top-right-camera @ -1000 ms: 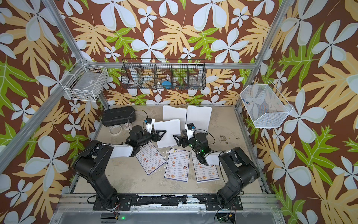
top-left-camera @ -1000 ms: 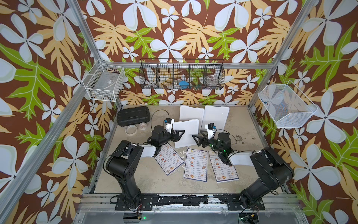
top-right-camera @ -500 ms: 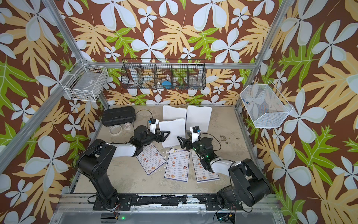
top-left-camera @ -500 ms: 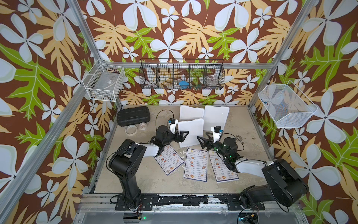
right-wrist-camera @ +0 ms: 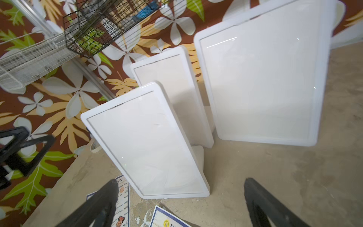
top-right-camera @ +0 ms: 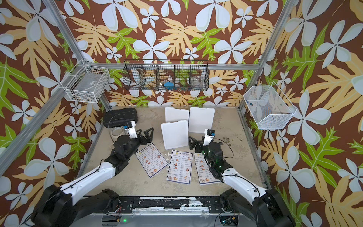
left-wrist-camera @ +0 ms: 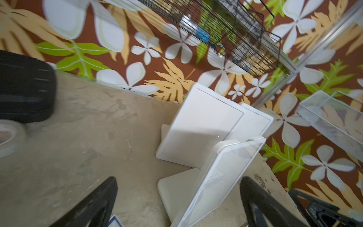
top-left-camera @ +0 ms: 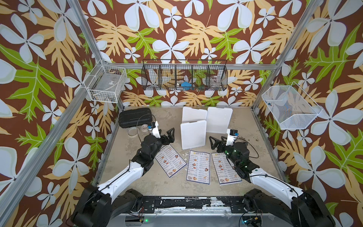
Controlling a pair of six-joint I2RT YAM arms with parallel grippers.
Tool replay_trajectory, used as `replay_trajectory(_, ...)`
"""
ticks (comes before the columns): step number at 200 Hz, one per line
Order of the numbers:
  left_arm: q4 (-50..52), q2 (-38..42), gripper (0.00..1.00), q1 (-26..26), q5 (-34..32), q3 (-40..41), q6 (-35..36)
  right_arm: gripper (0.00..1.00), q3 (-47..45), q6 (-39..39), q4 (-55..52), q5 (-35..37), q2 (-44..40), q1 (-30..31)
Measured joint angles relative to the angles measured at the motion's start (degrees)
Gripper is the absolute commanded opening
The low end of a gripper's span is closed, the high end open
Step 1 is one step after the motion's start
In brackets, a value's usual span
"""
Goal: Insert the menus into the narrow rack
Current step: Move the narrow rack to the center of the board, then pick up the menu from the center of the board.
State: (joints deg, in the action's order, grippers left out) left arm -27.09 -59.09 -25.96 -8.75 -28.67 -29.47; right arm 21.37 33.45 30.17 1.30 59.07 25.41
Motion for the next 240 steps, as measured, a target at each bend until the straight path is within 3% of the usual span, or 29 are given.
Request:
replay_trajectory(44,7.5,17.6,1.00,0.0,-8.4,12.1,-3.4,1.00,-3.4,10.5,-10.2,8.4,-9.2,-0.1)
replay_trajectory(75,10.2,22.4,1.00,0.0,-3.1,16.9,-4.9,1.00,-6.0,9.4,-14.1,7.8,-16.4,-0.1)
replay_trajectory(109,13.0,21.5,0.92,0.0,5.9,19.8,-5.5,0.96,-7.6,8.1,-19.3,4.8,-21.0,2.4)
replay_trajectory(141,10.9,16.4,0.85,-0.8,10.6,20.7,-6.4,0.93,-4.7,7.9,-25.6,7.3,-16.9,8.9)
replay_trajectory(187,10.2,11.1,0.82,-6.6,10.7,19.9,-6.5,0.87,-0.9,9.2,-30.7,13.4,-7.3,19.6)
replay_trajectory(240,9.2,9.1,0.78,-13.3,8.3,19.2,-7.2,0.82,-0.9,10.2,-31.2,14.3,-1.7,21.1)
